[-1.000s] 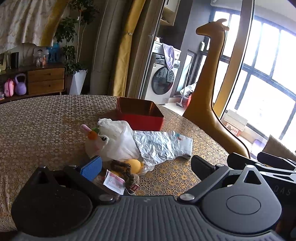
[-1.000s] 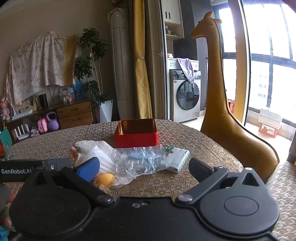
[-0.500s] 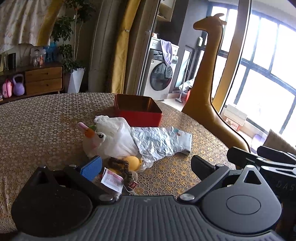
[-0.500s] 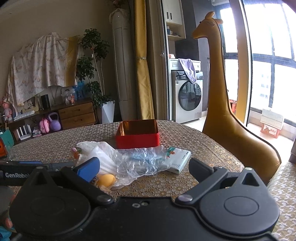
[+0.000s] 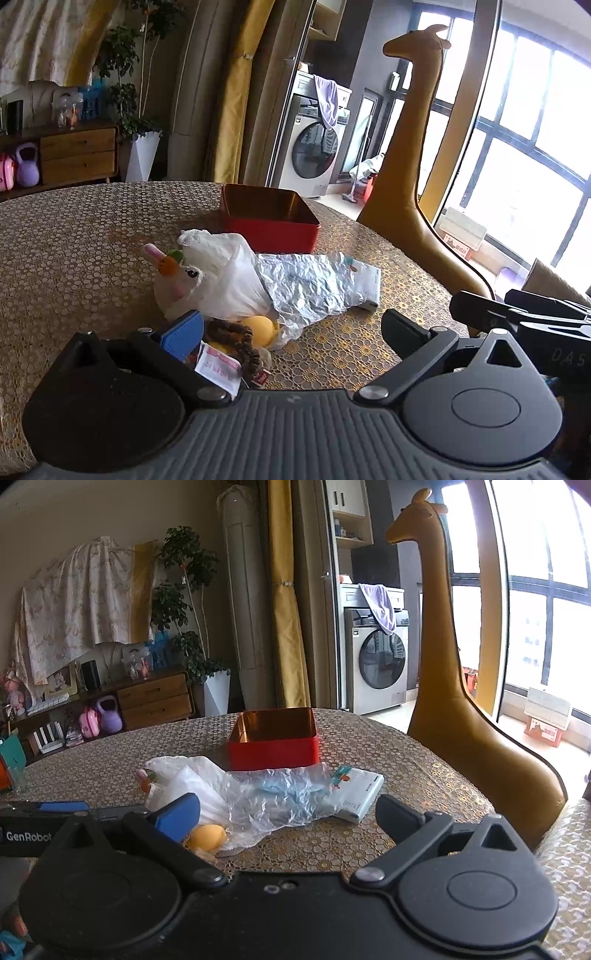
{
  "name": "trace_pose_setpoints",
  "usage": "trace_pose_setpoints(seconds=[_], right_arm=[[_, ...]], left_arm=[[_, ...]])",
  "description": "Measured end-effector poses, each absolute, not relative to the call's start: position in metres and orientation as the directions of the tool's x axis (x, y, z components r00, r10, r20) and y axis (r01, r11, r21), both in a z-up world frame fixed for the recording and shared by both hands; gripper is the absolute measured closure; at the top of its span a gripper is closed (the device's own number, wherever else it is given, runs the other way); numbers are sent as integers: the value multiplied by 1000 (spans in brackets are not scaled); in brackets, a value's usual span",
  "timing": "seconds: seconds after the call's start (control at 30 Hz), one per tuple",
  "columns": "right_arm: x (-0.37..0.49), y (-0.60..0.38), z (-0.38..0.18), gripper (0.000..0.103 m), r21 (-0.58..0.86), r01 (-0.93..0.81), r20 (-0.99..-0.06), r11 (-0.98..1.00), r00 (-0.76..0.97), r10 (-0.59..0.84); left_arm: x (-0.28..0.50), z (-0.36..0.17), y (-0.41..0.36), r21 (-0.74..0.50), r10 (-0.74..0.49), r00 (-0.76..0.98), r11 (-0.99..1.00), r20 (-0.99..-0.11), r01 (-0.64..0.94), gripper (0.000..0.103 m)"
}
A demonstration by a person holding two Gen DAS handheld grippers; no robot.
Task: Organize soft objects
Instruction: 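Move the right tool toward the clear plastic bag and open its fingers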
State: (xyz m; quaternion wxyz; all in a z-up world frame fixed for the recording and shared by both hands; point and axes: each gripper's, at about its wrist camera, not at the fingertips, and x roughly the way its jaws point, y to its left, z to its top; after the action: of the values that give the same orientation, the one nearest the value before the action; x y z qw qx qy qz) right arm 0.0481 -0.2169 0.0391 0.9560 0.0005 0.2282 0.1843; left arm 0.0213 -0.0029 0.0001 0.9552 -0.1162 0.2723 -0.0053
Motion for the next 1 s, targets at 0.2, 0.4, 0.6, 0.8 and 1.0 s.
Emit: trace_pose_setpoints(seconds=[0.2,0.4,0.6,0.8,1.0], right_arm=[[59,-213,39,4,51,-386,-434,921,822,368],[80,-211,36,8,29,-429,-466,903,793,391],[103,-211,25,15,2,-468,-506,884,761,405],[132,-212,17,17,-13,-494,-553,870,728,405],[157,-202,6,18,-53,-572,-600,818,673,432]], left_arm=[[34,-7,5,-239,-64,848,968,-526,-75,0],[50,-18,10,-236,-77,832,969,-550,-67,0],[68,-30,9,-210,-71,818,976,-571,-62,0],[86,-32,10,-171,-58,820,984,-569,-49,0],[109,-40,11,-120,-29,813,992,-582,-51,1]])
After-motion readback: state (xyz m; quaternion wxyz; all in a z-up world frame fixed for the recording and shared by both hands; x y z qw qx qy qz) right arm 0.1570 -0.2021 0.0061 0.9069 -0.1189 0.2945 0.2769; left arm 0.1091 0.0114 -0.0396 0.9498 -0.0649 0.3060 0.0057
